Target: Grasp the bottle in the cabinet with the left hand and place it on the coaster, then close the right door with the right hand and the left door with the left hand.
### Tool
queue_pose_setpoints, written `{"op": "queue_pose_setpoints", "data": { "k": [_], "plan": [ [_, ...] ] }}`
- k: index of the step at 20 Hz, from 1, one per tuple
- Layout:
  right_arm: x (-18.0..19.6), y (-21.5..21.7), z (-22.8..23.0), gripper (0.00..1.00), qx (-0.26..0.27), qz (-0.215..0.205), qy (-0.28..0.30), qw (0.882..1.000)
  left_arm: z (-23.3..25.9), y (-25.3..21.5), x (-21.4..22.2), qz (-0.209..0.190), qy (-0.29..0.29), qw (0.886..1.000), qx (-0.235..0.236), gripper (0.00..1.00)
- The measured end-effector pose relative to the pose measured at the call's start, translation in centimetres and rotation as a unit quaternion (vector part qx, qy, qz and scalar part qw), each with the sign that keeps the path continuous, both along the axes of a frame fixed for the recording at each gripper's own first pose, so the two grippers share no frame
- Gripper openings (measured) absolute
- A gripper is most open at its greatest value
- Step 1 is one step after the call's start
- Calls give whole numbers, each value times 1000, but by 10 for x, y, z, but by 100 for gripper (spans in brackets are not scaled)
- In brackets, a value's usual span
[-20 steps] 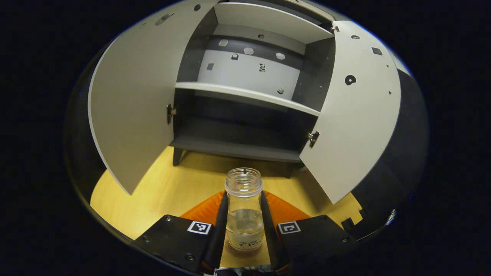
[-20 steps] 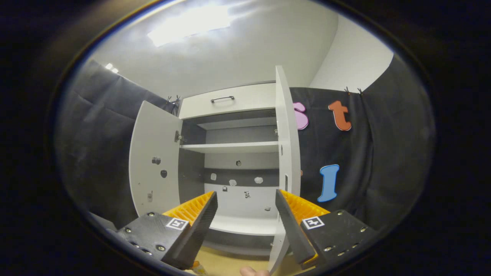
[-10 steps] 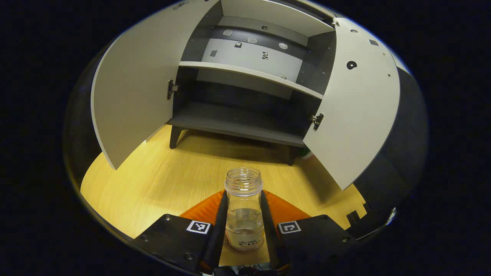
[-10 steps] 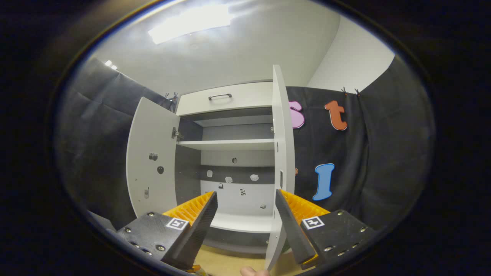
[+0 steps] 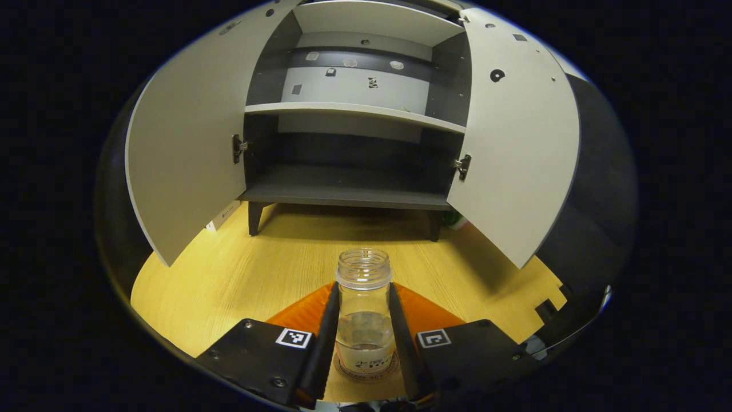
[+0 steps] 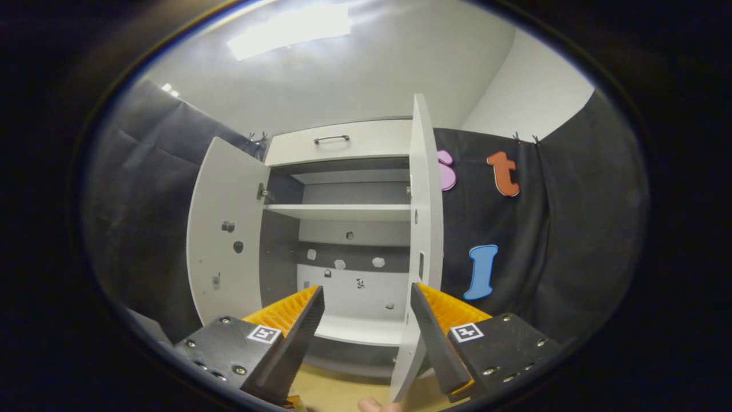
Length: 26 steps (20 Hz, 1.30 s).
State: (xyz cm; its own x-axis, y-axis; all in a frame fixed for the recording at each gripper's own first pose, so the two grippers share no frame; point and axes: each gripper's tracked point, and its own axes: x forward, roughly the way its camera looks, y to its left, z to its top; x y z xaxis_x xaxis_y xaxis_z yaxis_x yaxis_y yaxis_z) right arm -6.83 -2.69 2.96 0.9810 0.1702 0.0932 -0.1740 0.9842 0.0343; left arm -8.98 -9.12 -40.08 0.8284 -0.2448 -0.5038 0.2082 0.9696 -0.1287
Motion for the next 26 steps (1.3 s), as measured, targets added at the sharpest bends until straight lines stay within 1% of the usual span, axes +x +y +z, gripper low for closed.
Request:
{"op": "queue_pose_setpoints", "data": {
  "k": [2, 4, 8, 10, 12, 13, 14, 15, 18, 21, 23, 26],
  "plan": [
    [4, 0, 0, 92, 3, 0, 2, 1000, 1, 0, -5, -3, 1, 1000, 4, 55],
    [7, 2, -2, 93, 8, 3, 6, 1000, 1, -1, -13, -7, 7, 1000, 4, 54],
    [13, 11, -9, 92, 13, 13, 17, 1000, 1, 3, -29, -3, 21, 1000, -3, 58],
    [15, 17, -13, 92, 15, 20, 23, 999, -1, 1, -39, -3, 35, 999, -14, 60],
    [16, 23, -18, 92, 17, 26, 29, 999, -2, 4, -45, -3, 39, 999, -11, 70],
    [17, 26, -21, 92, 16, 29, 33, 999, -3, 6, -47, -2, 40, 999, -6, 81],
    [18, 28, -24, 92, 14, 31, 37, 999, -2, 6, -48, -3, 40, 999, -2, 86],
    [19, 30, -27, 92, 12, 33, 40, 999, -1, 7, -48, -2, 38, 999, 4, 89],
    [21, 34, -27, 92, 14, 34, 42, 998, 4, 13, -50, 2, 36, 999, 19, 89],
    [25, 34, -27, 92, 12, 31, 40, 999, 16, 12, -51, 2, 23, 1000, 5, 88],
    [27, 33, -29, 93, 12, 26, 40, 999, 29, 15, -52, 3, 14, 1000, 4, 86],
    [29, 32, -31, 92, 13, 22, 43, 999, 56, 21, -49, 11, -15, 1000, 8, 86]
  ]
}}
